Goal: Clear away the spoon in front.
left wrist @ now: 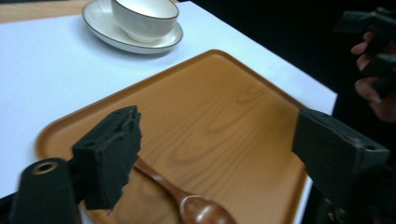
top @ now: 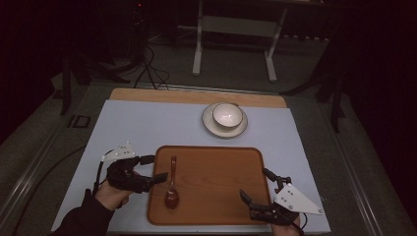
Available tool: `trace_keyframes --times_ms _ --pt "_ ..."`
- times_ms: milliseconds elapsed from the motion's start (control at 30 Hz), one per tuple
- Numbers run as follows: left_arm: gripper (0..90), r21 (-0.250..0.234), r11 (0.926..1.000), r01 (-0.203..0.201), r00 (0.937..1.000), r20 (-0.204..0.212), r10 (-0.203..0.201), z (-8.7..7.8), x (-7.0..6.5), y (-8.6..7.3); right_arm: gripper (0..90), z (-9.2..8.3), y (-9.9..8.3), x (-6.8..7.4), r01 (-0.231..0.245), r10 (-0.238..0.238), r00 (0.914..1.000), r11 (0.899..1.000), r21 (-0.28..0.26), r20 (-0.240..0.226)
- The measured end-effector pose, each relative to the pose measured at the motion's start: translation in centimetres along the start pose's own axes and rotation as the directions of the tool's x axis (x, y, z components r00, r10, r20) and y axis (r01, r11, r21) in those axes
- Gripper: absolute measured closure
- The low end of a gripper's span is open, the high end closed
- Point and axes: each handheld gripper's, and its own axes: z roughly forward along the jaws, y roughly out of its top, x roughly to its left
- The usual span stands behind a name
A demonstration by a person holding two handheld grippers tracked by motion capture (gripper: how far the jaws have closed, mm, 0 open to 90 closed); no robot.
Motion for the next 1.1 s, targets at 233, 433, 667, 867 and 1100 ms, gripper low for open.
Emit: trace_keyframes --times_ms 233,433,667,867,1100 --pt "7.1 0.011 0.9997 -0.023 0.9996 -0.014 0.023 0.1 0.4 -1.6 10.7 0.0 -0.1 -0.1 -0.002 0.002 1.0000 1.000 0.001 0.001" --pt "0.8 0.022 0.9987 -0.046 0.9987 -0.019 0.046 0.7 0.3 -2.9 10.7 0.1 -0.1 -0.1 0.001 -0.001 1.0000 1.000 0.006 -0.001" --pt "0.8 -0.013 0.9963 -0.085 0.9962 -0.023 0.085 0.8 0.6 -4.1 10.7 0.1 -0.4 -0.1 0.007 -0.007 1.0000 1.000 0.014 -0.003" --pt "0.8 -0.010 0.9939 -0.110 0.9934 -0.035 0.109 1.4 0.6 -5.2 10.7 0.2 -0.7 -0.2 0.006 -0.006 0.9999 1.000 0.027 -0.012" --pt "0.8 -0.017 0.9915 -0.129 0.9914 -0.027 0.128 1.6 0.3 -5.3 10.7 0.3 -0.9 -0.3 0.000 0.000 0.9999 1.000 0.028 -0.010"
